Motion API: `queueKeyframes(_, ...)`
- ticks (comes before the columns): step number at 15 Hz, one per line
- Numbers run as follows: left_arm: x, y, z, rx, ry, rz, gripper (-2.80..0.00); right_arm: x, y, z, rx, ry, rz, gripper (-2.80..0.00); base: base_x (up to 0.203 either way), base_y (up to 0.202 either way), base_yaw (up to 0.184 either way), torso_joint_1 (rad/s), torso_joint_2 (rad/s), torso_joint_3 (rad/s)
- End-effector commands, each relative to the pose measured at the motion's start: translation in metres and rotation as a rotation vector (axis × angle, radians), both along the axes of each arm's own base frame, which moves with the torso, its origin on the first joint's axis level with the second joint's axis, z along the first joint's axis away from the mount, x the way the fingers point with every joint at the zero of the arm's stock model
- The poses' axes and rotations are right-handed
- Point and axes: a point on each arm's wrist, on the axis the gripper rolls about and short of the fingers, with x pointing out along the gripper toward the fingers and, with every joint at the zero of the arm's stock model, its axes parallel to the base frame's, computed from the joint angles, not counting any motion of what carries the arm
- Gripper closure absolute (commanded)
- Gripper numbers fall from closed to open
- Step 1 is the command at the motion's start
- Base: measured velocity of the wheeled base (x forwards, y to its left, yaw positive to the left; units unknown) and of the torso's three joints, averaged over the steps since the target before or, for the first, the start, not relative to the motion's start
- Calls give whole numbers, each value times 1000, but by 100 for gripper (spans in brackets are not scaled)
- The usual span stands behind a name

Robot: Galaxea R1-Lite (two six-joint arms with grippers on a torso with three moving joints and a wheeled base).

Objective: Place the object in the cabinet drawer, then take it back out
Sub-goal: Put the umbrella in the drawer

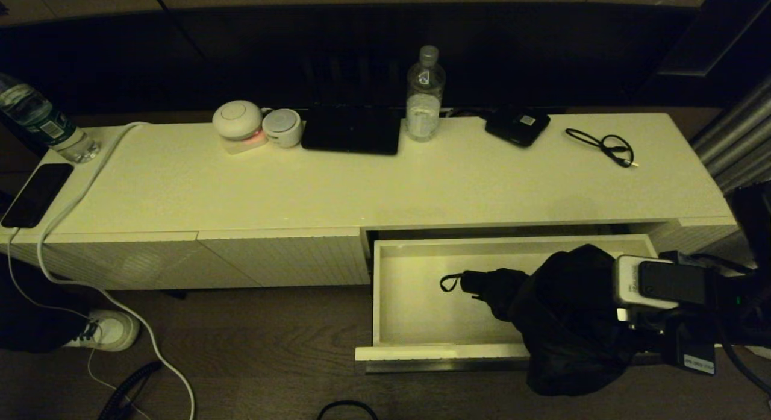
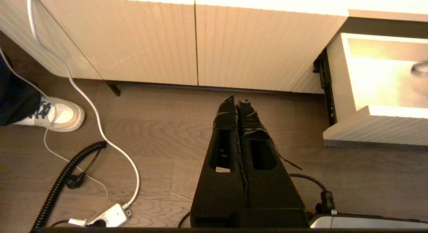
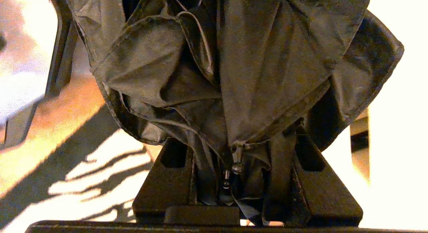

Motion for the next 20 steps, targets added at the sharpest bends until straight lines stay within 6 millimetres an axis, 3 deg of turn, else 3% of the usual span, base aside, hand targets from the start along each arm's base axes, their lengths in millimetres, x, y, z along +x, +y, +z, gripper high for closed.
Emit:
queueKeyframes(1,0,0,0,-1,-2,1,0,15,-1,-17,-36,70,8,0,0,0,0,0,0,0)
queueKeyframes(13,0,0,0,-1,-2,1,0,85,10,-52,-57,123,-3,0,0,0,0,0,0,0)
queueKeyframes(19,0,0,0,-1,-2,1,0,110,7,-71,-46,92,-36,0,0,0,0,0,0,0)
queueKeyframes(20,0,0,0,-1,-2,1,0,113,5,-73,-44,82,-42,-280,0,0,0,0,0,0)
